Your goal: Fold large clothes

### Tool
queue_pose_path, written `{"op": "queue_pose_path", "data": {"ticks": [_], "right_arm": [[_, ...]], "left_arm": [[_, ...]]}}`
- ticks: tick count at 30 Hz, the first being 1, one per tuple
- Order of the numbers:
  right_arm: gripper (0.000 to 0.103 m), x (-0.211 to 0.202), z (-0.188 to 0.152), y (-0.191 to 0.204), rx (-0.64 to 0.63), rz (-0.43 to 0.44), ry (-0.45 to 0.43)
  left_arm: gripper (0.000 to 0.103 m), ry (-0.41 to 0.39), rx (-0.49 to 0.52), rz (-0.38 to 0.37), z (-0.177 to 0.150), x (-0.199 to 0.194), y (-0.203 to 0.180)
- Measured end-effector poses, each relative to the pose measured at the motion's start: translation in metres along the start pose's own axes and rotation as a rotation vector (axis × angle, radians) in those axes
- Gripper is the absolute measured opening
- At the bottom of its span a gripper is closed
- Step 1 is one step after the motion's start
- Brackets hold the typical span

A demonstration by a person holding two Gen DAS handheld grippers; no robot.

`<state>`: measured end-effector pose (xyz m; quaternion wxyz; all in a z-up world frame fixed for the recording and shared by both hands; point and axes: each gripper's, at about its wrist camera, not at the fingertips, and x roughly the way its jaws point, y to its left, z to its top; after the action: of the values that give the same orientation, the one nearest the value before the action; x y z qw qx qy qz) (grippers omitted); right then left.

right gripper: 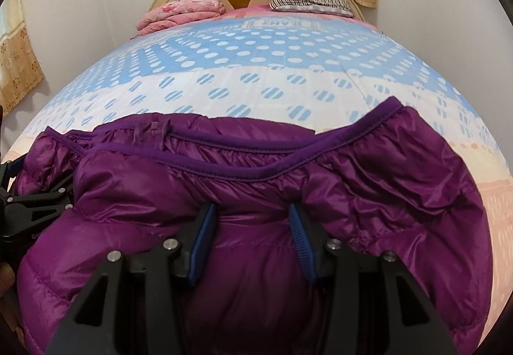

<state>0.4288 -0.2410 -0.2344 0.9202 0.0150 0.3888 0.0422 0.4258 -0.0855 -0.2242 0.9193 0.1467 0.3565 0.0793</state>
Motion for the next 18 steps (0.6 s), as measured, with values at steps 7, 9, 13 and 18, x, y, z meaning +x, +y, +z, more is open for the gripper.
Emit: {"op": "queue_pose_path", "data": {"ticks": [7,9,13,18], "right_arm": [[0.050,0.0062,0.0015,0.0050,-0.016,-0.028,0.014],[0.050,0.0073,0.0016,0.0064,-0.023,-0.037,0.018],[0.050,0.0091,0.0015,0.0080,-0.032,-0.052,0.023],[0.050,0.0112,0.0017,0.0092,-0.039,-0.060,0.029]], "left_arm": [[0.102,0.014,0.003,-0.002,0.0004,0.0033,-0.0007],[0.102,0.018,0.004,-0.003,0.0008,0.0043,-0.0011],[0.102,0.022,0.005,-0.005,0.0006,0.0054,-0.0007],[0.102,0.026,0.008,-0.001,0.0005,0.0064,-0.0016]]}}
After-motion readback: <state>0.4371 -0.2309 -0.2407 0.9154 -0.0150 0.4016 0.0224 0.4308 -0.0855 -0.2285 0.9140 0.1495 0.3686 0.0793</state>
